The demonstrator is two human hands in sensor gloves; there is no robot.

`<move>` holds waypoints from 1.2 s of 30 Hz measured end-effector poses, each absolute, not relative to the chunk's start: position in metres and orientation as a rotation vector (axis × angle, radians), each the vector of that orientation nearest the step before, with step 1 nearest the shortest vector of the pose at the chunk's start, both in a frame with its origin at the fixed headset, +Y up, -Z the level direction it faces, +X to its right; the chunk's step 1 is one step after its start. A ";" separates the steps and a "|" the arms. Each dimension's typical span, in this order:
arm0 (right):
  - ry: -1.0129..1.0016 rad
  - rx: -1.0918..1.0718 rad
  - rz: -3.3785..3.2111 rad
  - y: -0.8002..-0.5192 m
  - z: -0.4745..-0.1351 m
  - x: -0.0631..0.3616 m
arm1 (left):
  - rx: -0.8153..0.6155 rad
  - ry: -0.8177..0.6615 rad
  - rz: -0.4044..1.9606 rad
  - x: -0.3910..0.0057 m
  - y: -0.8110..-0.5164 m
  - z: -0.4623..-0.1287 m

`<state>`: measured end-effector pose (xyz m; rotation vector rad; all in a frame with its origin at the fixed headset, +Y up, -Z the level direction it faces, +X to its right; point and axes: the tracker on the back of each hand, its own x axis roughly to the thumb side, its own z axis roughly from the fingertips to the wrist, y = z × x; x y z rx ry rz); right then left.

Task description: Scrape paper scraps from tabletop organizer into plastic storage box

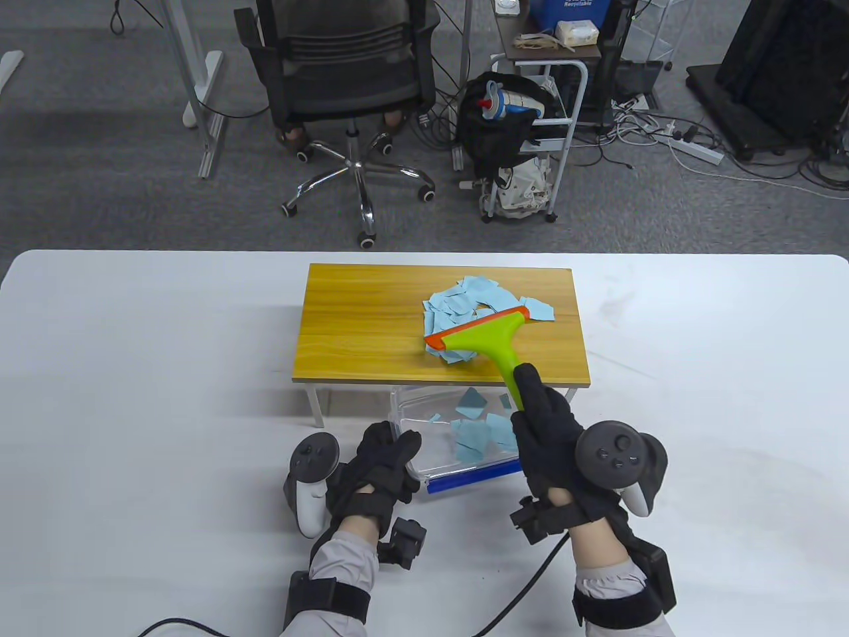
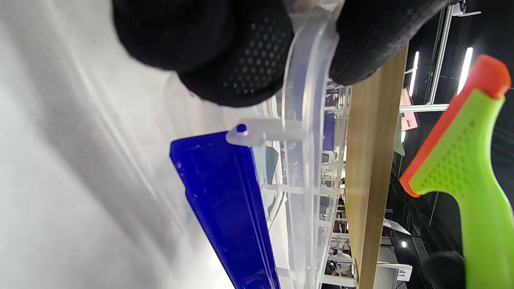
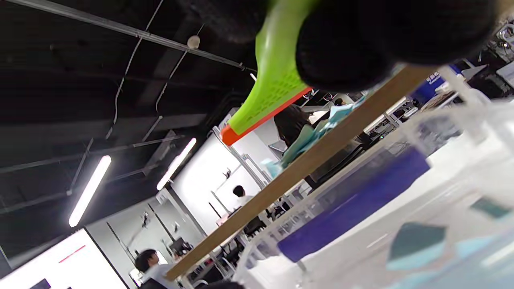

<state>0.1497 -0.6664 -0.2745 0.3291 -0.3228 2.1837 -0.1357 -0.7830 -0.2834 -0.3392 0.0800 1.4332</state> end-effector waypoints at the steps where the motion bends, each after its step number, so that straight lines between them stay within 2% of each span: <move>1: -0.349 0.318 2.195 -0.670 -0.275 0.146 | -0.342 0.080 1.432 -0.136 -0.783 -0.284; 5: -0.439 0.298 2.307 -0.675 -0.278 0.135 | -0.349 0.085 1.423 -0.136 -0.784 -0.284; 17: -0.370 0.287 2.400 -0.681 -0.280 0.129 | -0.359 0.082 1.428 -0.135 -0.783 -0.286; 36: -0.129 0.334 2.393 -0.640 -0.258 0.147 | -0.351 0.054 1.476 -0.139 -0.783 -0.287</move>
